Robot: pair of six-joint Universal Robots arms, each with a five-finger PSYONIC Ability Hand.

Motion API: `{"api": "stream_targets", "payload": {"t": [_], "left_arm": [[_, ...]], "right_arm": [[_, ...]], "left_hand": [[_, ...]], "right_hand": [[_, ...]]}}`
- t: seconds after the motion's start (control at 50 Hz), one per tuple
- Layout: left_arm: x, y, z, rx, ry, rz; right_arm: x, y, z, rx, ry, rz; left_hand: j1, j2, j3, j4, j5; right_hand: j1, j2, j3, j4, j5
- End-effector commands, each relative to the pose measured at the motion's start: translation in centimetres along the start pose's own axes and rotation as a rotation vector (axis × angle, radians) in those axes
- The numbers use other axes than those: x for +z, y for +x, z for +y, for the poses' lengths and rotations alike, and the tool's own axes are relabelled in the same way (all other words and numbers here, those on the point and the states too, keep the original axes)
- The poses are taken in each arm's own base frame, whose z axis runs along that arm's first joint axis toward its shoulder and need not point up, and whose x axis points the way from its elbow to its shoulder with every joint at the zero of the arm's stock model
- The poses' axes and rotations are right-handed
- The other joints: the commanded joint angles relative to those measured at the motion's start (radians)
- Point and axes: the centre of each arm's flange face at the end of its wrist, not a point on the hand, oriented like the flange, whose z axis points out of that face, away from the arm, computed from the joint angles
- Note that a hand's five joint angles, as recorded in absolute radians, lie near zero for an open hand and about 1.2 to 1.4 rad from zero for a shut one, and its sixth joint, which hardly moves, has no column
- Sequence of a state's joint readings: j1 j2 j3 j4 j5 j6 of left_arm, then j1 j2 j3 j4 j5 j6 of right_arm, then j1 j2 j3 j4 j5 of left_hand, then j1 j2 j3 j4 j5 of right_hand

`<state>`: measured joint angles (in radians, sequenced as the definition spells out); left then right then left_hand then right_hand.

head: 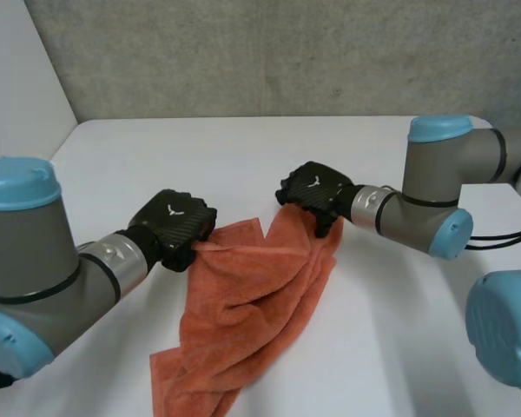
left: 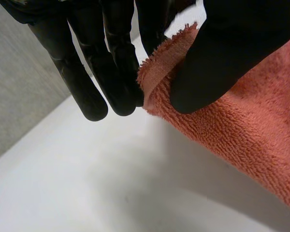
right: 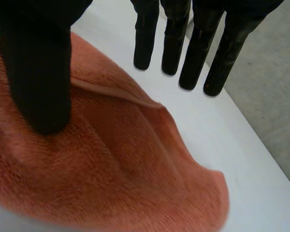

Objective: Fold the laundry

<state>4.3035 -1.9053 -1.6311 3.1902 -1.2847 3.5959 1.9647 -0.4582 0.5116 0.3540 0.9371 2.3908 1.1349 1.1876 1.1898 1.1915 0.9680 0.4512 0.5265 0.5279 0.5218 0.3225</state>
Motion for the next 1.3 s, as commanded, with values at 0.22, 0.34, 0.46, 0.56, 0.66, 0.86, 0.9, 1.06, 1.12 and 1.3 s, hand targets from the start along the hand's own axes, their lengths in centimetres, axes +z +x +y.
{"api": "stream_targets", "payload": {"t": [0.22,0.34,0.46,0.56,0.66,0.86,0.9,1.06,1.12,1.3], "left_arm": [[2.1,-3.1,-3.4,0.077,0.174,-0.184],[2.7,-8.1,-11.0,0.115,0.402,-0.408],[0.6,-10.6,-16.4,0.098,0.611,-0.563],[-0.1,-8.6,-14.4,0.077,0.549,-0.507],[-0.7,-5.3,-11.8,0.072,0.466,-0.426],[-6.6,-3.5,-12.0,0.080,0.493,-0.426],[-7.8,-3.3,-12.3,0.083,0.514,-0.433],[-12.1,-2.7,-13.4,0.093,0.586,-0.461],[-12.7,-2.3,-13.0,0.104,0.567,-0.453],[-12.9,-0.7,-12.0,0.119,0.525,-0.401]], "right_arm": [[1.3,3.7,-4.6,-0.134,0.134,0.237],[-1.4,10.5,-11.1,-0.050,0.323,0.635],[-5.5,12.4,-15.0,0.127,0.450,0.651],[-5.3,9.5,-13.8,0.165,0.399,0.479],[-3.5,5.8,-9.6,0.243,0.285,0.328],[-1.3,3.3,-4.9,0.403,0.154,0.233],[-1.1,2.9,-4.4,0.444,0.148,0.211],[0.1,0.7,-3.3,0.620,0.178,0.012],[0.3,0.0,-3.0,0.658,0.179,-0.035],[1.4,-6.1,-4.5,0.722,0.171,-0.290]], "left_hand": [[0.261,0.209,0.206,0.205,0.254],[0.261,0.209,0.206,0.205,0.254],[0.261,0.209,0.206,0.205,0.254],[0.261,0.209,0.206,0.205,0.254],[0.261,0.209,0.206,0.205,0.254],[0.261,0.209,0.206,0.205,0.254],[0.261,0.209,0.206,0.205,0.254],[0.261,0.209,0.206,0.205,0.254],[0.261,0.209,0.206,0.205,0.254],[0.261,0.209,0.206,0.205,0.254]], "right_hand": [[0.945,0.870,0.868,0.874,0.899],[0.945,0.870,0.868,0.874,0.899],[0.945,0.870,0.868,0.874,0.899],[0.945,0.870,0.868,0.874,0.899],[-0.031,-0.106,-0.108,-0.102,-0.077],[-0.020,-0.095,-0.096,-0.090,-0.066],[-0.023,-0.098,-0.099,-0.093,-0.069],[-0.040,-0.116,-0.117,-0.111,-0.086],[-0.052,-0.127,-0.129,-0.123,-0.098],[-0.020,-0.096,-0.097,-0.091,-0.066]]}}
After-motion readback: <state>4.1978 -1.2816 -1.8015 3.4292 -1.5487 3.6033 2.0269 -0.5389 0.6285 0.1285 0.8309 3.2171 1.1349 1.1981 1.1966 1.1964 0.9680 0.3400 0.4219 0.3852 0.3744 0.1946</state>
